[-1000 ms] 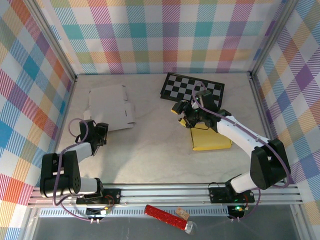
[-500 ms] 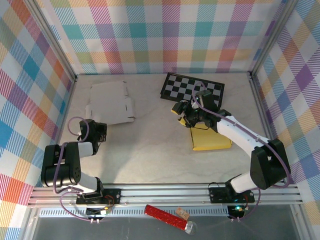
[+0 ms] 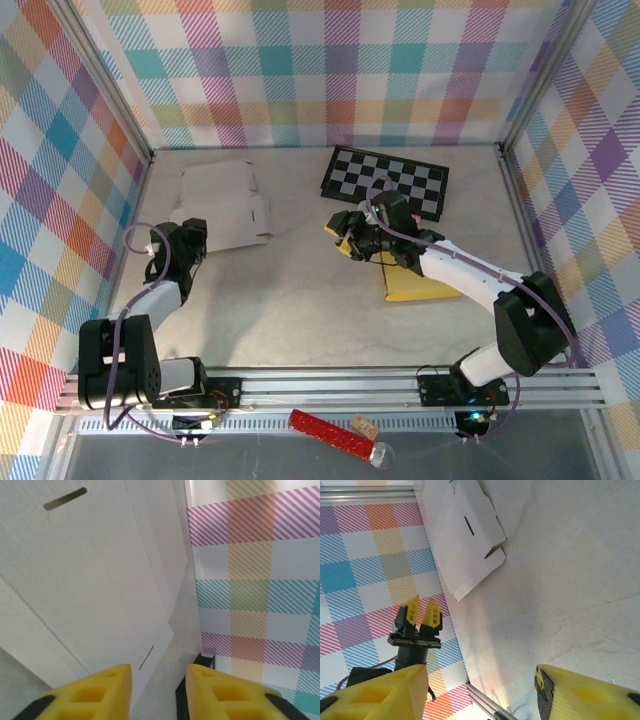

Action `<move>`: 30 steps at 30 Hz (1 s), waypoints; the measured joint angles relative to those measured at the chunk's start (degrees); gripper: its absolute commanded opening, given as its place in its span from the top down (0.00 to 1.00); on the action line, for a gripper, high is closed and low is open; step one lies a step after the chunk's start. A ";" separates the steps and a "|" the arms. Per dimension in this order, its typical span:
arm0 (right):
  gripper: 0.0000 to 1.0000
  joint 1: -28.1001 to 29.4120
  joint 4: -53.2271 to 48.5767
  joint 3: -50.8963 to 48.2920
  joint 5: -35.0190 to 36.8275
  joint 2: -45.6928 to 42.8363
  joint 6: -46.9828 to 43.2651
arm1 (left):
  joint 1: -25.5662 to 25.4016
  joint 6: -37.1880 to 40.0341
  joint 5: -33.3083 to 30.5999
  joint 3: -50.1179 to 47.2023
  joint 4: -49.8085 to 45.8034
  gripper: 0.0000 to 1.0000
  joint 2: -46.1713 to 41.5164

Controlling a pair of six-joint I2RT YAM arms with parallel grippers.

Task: Fold the paper box

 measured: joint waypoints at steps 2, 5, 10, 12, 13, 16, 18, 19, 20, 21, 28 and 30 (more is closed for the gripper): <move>0.40 0.02 0.33 -0.57 0.15 0.09 0.52 | 1.44 -0.57 1.81 -1.42 1.64 0.49 1.64; 0.40 -0.02 0.52 -0.59 0.35 0.09 0.63 | 4.50 -0.96 6.21 -2.27 5.27 0.49 9.53; 0.39 0.00 0.68 -0.63 0.39 0.09 0.66 | 8.00 -2.73 12.52 -3.56 17.33 0.46 20.31; 0.39 0.00 0.76 -0.72 0.42 0.09 0.63 | 8.41 -2.60 13.77 -3.78 20.50 0.47 21.64; 0.39 -0.02 0.81 -0.72 0.39 0.09 0.63 | 8.44 -2.49 14.21 -3.82 21.86 0.49 22.34; 0.39 0.00 0.87 -0.76 0.42 0.09 0.61 | 8.41 -2.21 15.30 -3.93 25.66 0.54 24.68; 0.38 0.00 0.94 -1.01 0.39 0.09 0.61 | 8.44 -2.62 15.74 -4.00 28.11 0.54 26.03; 0.39 -0.02 0.94 -1.27 0.42 0.09 0.63 | 8.48 -2.84 15.82 -4.26 29.09 0.54 26.38; 0.38 -0.02 0.92 -1.53 0.42 0.09 0.61 | 8.48 -3.04 15.80 -4.63 29.79 0.53 26.43; 0.38 -0.02 0.92 -1.77 0.42 0.09 0.61 | 8.48 -3.04 15.78 -4.96 29.97 0.53 26.27; 0.38 -0.02 1.14 -2.51 0.44 0.09 0.66 | 8.46 -2.67 15.74 -5.18 30.34 0.69 26.84; 0.38 -0.02 1.18 -2.58 0.44 0.09 0.66 | 8.48 -3.50 15.41 -5.35 33.51 0.77 29.05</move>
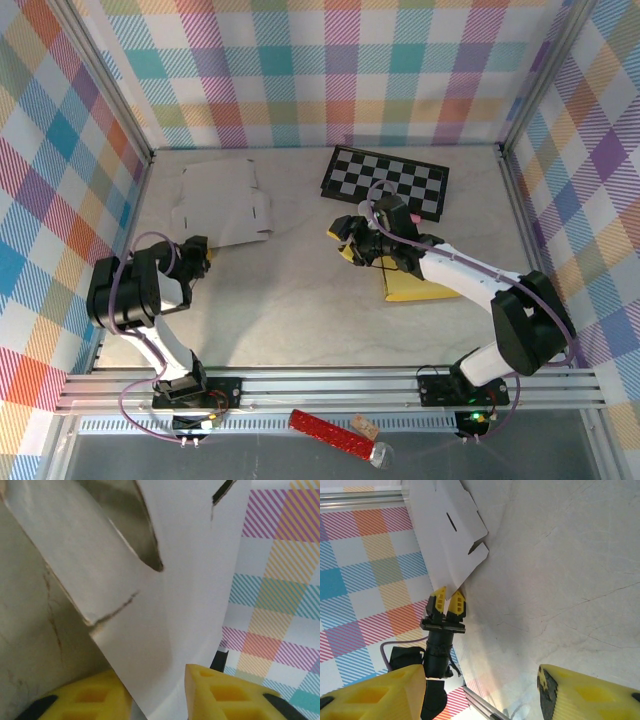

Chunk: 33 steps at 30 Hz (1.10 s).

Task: Fold the paper box

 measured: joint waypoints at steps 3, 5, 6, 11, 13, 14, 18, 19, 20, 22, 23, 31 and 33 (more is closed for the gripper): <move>0.38 0.00 0.17 0.00 0.02 0.00 0.00 | 0.00 -1.62 -0.61 -0.42 6.45 0.89 4.04; 0.38 0.00 0.17 0.00 0.02 0.00 0.00 | 0.00 -2.86 -1.03 -0.92 11.06 0.96 6.69; 0.38 0.00 0.17 0.02 0.02 0.00 -0.02 | 0.00 -3.34 -1.16 -1.16 12.98 0.97 7.50; 0.39 0.00 0.17 0.00 0.39 0.00 -0.02 | -0.02 -4.48 -1.97 -2.27 16.35 1.00 8.17; 0.40 0.00 0.17 -0.02 0.44 0.00 0.00 | -0.02 -4.50 -2.21 -2.43 16.28 1.00 7.87; 0.40 0.00 0.20 -0.02 0.44 0.00 0.00 | -0.02 -4.50 -2.40 -2.47 16.22 1.00 7.54; 0.42 0.04 0.83 -0.04 0.72 0.00 0.68 | -1.22 -4.92 -3.80 -2.47 14.91 1.00 3.69; 0.42 0.20 1.14 -0.04 1.14 0.00 1.25 | -1.95 -5.14 -4.57 -2.40 14.05 1.00 1.88; 0.42 0.46 1.66 -0.09 1.88 0.00 1.81 | -2.97 -5.27 -5.46 -2.25 12.87 1.00 -0.11; 0.42 1.38 3.30 -0.33 4.17 0.00 3.34 | -6.05 -5.31 -7.39 -1.57 9.86 1.00 -4.66; 0.42 2.08 4.35 -0.59 5.70 0.00 4.26 | -7.82 -5.22 -8.41 -1.14 8.04 1.00 -6.97; 0.43 10.97 19.52 0.31 19.21 6.58 12.74 | -23.96 -1.97 -18.80 3.10 -7.41 1.00 -24.94; 0.43 12.41 22.34 2.29 22.21 10.10 14.27 | -27.26 -1.11 -21.75 3.76 -10.23 1.00 -26.99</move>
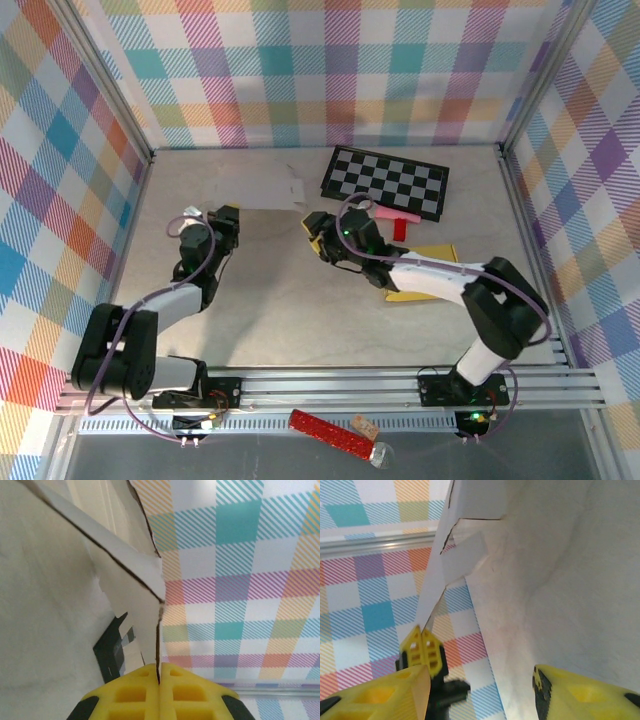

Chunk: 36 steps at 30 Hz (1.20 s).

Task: Fold the paper box

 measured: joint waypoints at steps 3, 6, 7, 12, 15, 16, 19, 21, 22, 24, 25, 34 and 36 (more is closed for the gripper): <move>0.43 1.68 2.25 3.58 3.26 3.69 2.14 | -4.42 1.31 -3.78 1.31 -4.04 1.00 -1.84; 0.44 2.95 3.80 6.10 5.75 4.90 3.85 | -7.56 2.12 -6.47 2.47 -6.01 1.00 -2.14; 0.44 3.26 3.91 6.62 6.45 4.90 4.37 | -8.44 2.29 -7.37 2.67 -6.54 1.00 -2.14; 0.53 3.78 4.55 8.07 8.72 5.42 7.19 | -11.56 2.71 -10.12 2.69 -7.10 1.00 -2.14; 0.55 3.78 4.52 8.44 9.49 6.69 8.94 | -12.33 2.71 -10.82 2.82 -7.15 1.00 -2.12; 0.54 3.78 4.35 8.59 9.55 7.23 9.60 | -12.46 2.71 -10.91 2.97 -7.15 1.00 -2.12; 0.51 3.80 2.91 8.66 9.49 7.82 11.08 | -12.81 2.73 -11.32 3.48 -7.15 1.00 -2.12; 0.51 3.85 2.14 8.68 9.57 7.80 11.63 | -12.96 2.73 -11.43 3.74 -7.13 1.00 -1.99; 0.53 3.91 1.90 8.68 9.66 7.80 11.78 | -13.07 2.73 -11.45 3.93 -7.13 1.00 -1.70; 0.58 4.07 1.77 8.70 10.03 7.82 12.48 | -13.42 2.73 -11.47 4.37 -7.10 1.00 -0.98; 0.61 4.07 1.81 8.79 10.23 7.98 12.92 | -13.77 2.71 -11.47 4.50 -7.08 1.00 -0.55; 1.00 3.82 2.01 11.93 11.28 10.49 15.82 | -15.08 2.69 -11.67 4.50 -8.98 0.80 -0.20; 1.00 3.21 0.81 12.48 10.05 10.49 17.38 | -15.10 2.84 -11.15 4.50 -12.44 0.54 -1.92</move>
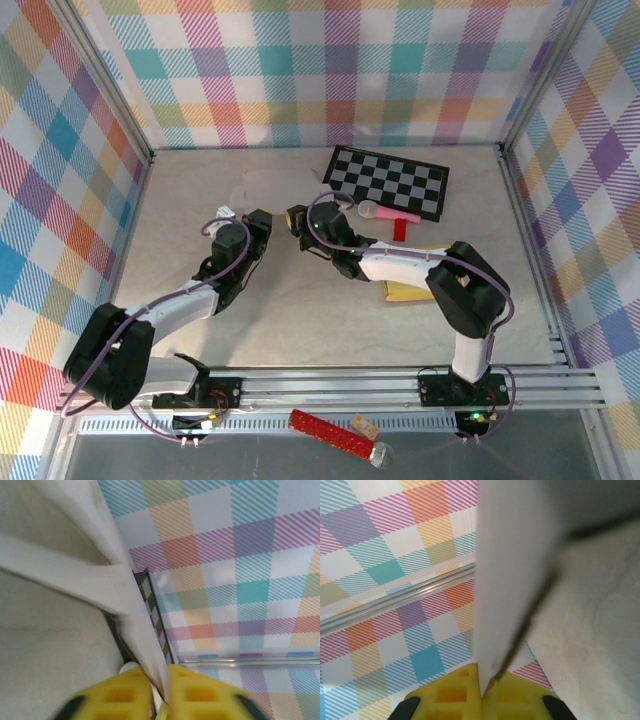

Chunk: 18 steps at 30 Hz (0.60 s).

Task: Fold the paper box

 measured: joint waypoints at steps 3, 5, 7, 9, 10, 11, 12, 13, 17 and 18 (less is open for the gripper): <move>1.00 -0.81 -2.51 0.28 -2.84 -0.02 0.59 | 0.13 0.44 0.98 1.38 -9.42 0.30 -4.72; 1.00 -1.62 -4.76 0.35 -4.96 -0.13 0.70 | 1.25 1.16 2.05 3.96 -18.03 0.25 -9.05; 1.00 -2.36 -6.49 0.33 -6.54 -0.42 0.72 | 3.52 1.42 4.04 5.95 -23.76 0.23 -12.55; 1.00 -2.95 -7.28 0.33 -7.67 -0.94 0.76 | 7.04 1.31 6.21 6.60 -28.15 0.22 -15.65; 1.00 -3.21 -7.43 0.31 -8.22 -1.36 0.94 | 8.94 1.03 7.37 6.49 -30.18 0.22 -16.92; 1.00 -3.41 -7.50 0.33 -8.79 -1.84 1.14 | 10.88 0.46 8.46 5.84 -31.56 0.21 -18.12; 1.00 -3.63 -7.48 0.31 -9.22 -2.21 1.18 | 12.33 -0.11 9.14 5.07 -32.33 0.21 -18.91; 1.00 -3.87 -7.50 0.33 -9.81 -2.71 1.22 | 13.92 -1.18 9.99 3.58 -32.54 0.21 -19.80; 1.00 -4.22 -7.50 0.33 -12.13 -3.54 1.36 | 18.21 -6.32 11.17 -3.32 -31.50 0.19 -21.09; 1.00 -4.22 -7.67 0.33 -12.68 -3.56 1.33 | 18.99 -7.39 11.34 -4.48 -31.50 0.18 -21.05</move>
